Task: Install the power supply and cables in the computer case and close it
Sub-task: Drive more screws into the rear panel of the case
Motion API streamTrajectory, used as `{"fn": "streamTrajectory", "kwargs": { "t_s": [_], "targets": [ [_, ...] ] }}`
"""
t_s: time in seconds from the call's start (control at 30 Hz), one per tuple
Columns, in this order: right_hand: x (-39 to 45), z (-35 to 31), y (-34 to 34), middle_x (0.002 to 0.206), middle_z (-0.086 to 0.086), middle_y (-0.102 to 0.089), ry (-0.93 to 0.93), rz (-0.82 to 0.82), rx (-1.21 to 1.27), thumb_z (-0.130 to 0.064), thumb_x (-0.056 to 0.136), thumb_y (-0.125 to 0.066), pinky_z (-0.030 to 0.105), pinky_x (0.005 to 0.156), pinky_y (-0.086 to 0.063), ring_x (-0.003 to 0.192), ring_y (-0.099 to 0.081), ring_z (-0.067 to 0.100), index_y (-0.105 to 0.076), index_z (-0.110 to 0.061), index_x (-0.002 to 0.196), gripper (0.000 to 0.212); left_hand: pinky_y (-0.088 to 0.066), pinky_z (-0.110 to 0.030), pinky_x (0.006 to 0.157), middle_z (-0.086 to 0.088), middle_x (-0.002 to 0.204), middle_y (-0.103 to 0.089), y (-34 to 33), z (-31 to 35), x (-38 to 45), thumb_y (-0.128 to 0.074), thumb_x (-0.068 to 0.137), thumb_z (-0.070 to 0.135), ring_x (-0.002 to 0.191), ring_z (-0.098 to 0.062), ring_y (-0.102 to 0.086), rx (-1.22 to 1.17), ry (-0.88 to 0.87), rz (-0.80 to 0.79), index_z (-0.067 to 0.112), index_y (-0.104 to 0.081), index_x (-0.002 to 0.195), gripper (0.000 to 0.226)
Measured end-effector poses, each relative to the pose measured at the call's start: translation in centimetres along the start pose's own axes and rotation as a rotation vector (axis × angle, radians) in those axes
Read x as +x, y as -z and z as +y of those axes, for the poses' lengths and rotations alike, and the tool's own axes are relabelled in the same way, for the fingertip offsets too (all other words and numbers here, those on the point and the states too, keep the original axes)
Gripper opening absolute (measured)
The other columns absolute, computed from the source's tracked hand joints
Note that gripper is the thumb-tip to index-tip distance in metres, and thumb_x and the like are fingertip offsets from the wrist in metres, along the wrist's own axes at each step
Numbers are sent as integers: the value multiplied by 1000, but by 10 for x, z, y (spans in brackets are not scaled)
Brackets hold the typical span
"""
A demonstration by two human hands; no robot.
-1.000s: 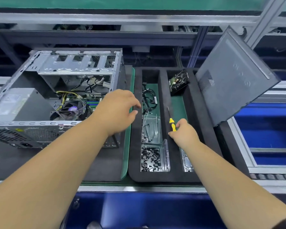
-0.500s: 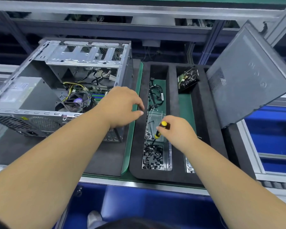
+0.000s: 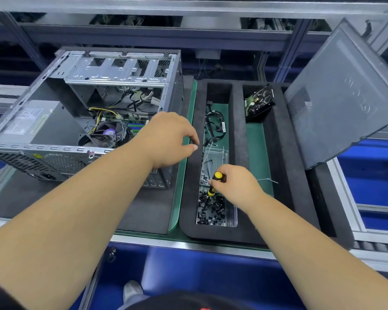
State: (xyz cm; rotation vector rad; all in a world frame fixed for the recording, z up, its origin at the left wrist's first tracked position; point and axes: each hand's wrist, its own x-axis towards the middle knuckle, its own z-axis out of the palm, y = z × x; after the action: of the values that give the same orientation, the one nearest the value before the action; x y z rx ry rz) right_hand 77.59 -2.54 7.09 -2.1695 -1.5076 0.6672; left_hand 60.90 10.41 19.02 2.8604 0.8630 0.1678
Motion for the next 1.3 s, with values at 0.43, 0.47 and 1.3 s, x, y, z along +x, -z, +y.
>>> {"fn": "streamTrajectory", "kwargs": {
  "t_s": [0.43, 0.47, 1.3],
  "targets": [
    [-8, -5, 17, 69, -2, -58, -29, 45, 32, -40, 88, -67, 33, 60, -47, 67, -56, 18, -57, -19, 76, 26, -35, -40, 103, 13, 110, -65, 1, 0, 0, -58, 90, 39, 111, -12, -53, 1, -6, 2, 35, -72, 101, 18],
    [-9, -6, 22, 70, -1, -59, -31, 52, 43, -40, 88, -66, 34, 61, -48, 68, -57, 19, -58, -19, 77, 25, -35, -40, 103, 13, 110, -65, 1, 1, 0, -59, 90, 39, 112, -13, -53, 2, -8, 0, 34, -72, 101, 18],
    [-37, -58, 168, 59, -8, -62, 65, 556, 687, -44, 78, -65, 16, 57, -45, 56, -54, 3, -71, -26, 75, 20, -57, -29, 78, -15, 104, -68, 14, 68, -8, -35, 104, 9, 91, -22, -65, -1342, 527, -52, 10, -63, 109, 28]
  ]
}}
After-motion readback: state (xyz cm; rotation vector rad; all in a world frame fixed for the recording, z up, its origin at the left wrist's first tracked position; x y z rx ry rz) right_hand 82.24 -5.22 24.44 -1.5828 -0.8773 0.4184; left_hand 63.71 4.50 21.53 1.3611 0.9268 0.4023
